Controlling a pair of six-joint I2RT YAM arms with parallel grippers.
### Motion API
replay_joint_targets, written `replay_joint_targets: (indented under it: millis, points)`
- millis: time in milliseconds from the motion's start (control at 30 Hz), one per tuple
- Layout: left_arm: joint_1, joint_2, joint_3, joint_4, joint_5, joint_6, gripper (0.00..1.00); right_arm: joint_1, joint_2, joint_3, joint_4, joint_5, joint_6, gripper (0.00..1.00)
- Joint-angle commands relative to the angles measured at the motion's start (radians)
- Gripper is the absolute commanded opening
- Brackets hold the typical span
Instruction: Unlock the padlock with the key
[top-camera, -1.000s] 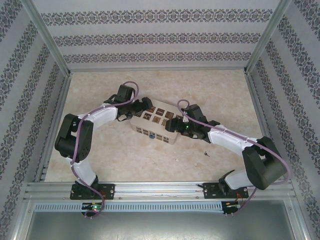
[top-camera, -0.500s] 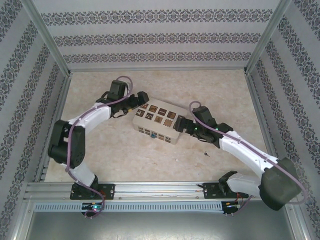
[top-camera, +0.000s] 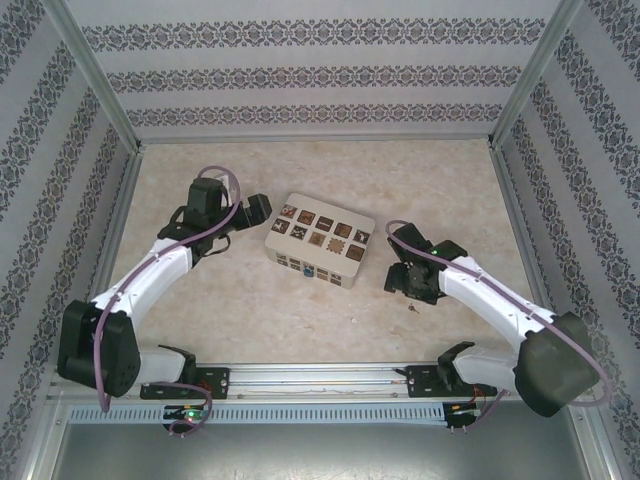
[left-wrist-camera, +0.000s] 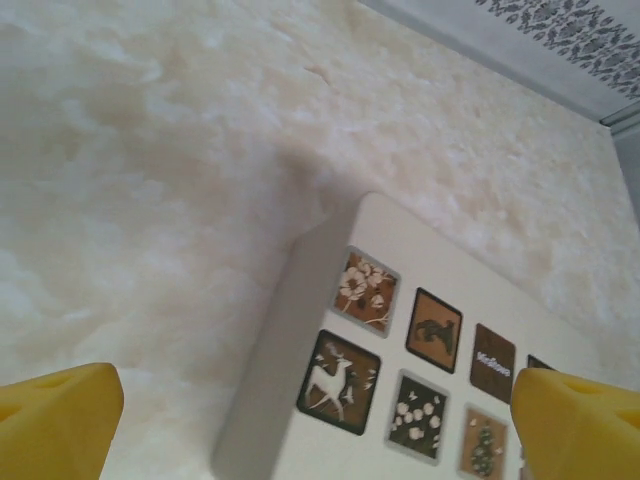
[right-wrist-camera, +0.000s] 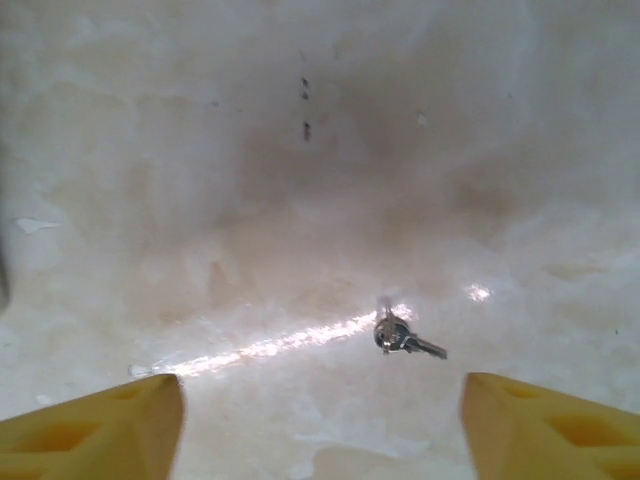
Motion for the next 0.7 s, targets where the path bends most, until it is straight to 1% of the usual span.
replay_joint_targets:
  millis: [0, 67, 167, 233, 433, 533, 667]
  points:
    - [0.016, -0.056, -0.036, 0.016, -0.072, 0.039, 0.99, -0.015, 0.051, -0.013, -0.027, 0.003, 0.007, 0.53]
    - [0.019, -0.072, -0.045, 0.013, -0.087, 0.043, 0.99, -0.017, 0.079, -0.014, -0.014, -0.002, 0.007, 0.52]
    - [0.023, -0.086, -0.045, -0.01, -0.103, 0.053, 0.99, -0.02, 0.107, -0.033, 0.016, -0.009, 0.02, 0.44]
    - [0.024, -0.096, -0.044, -0.022, -0.106, 0.056, 0.99, -0.024, 0.118, -0.054, 0.039, -0.024, 0.029, 0.42]
    - [0.027, -0.107, -0.049, -0.026, -0.11, 0.047, 0.99, -0.031, 0.15, -0.088, 0.075, -0.032, 0.036, 0.37]
    - [0.027, -0.103, -0.048, -0.025, -0.104, 0.043, 0.99, -0.038, 0.153, -0.104, 0.1, -0.034, 0.031, 0.32]
    - [0.027, -0.1, -0.045, -0.027, -0.099, 0.037, 0.99, -0.05, 0.165, -0.117, 0.116, -0.04, 0.024, 0.27]
